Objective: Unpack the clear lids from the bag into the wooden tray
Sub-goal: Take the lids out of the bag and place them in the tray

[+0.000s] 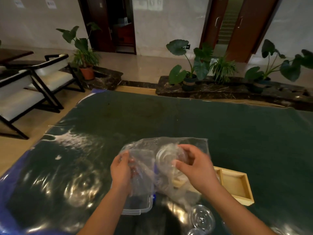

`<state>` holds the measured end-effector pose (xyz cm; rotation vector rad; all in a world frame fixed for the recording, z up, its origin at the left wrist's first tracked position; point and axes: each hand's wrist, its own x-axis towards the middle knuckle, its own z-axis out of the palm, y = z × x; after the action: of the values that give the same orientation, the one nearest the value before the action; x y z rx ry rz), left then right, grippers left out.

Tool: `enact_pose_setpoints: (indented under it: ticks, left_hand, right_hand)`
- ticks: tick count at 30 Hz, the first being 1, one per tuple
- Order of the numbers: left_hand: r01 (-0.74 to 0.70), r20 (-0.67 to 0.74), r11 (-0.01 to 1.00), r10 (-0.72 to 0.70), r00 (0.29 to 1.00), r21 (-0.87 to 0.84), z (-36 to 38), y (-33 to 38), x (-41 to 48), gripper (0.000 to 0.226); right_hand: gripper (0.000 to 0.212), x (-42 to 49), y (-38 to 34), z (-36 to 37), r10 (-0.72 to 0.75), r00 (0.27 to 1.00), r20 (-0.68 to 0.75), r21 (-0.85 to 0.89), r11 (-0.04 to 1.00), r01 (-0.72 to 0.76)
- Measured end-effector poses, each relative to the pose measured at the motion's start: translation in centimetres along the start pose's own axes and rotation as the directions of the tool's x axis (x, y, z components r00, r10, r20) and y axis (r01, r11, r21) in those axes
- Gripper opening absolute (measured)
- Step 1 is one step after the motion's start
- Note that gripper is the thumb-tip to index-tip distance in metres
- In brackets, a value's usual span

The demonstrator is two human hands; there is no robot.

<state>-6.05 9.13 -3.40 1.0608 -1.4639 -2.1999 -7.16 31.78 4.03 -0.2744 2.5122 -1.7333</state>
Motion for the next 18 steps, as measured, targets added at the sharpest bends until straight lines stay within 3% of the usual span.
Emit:
enact_pose_setpoints:
  ticks: [5,10,14,18]
  left_hand:
    - [0.012,-0.026,0.999,-0.011,1.0,0.038,-0.4,-0.5,0.5,0.028]
    - [0.073,-0.058,0.992,-0.067,0.996,0.105,0.3,-1.2,0.4,0.032]
    - [0.112,-0.064,0.991,-0.107,0.992,0.08,1.5,-1.8,-0.1,0.036]
    - [0.067,-0.011,0.983,-0.066,0.998,0.168,2.5,-2.1,-0.5,0.042]
  right_hand:
    - [0.043,-1.3,-0.3,-5.1,-0.008,0.99,-0.138,0.26,0.965,0.044]
    - [0.037,-1.6,2.3,-10.5,0.105,0.952,-0.289,0.345,0.938,0.002]
    - [0.039,-1.6,6.9,-15.2,0.142,0.912,-0.385,0.146,0.985,-0.092]
    - [0.037,-0.5,12.4,-17.9,0.212,0.857,-0.47,-0.117,0.947,-0.299]
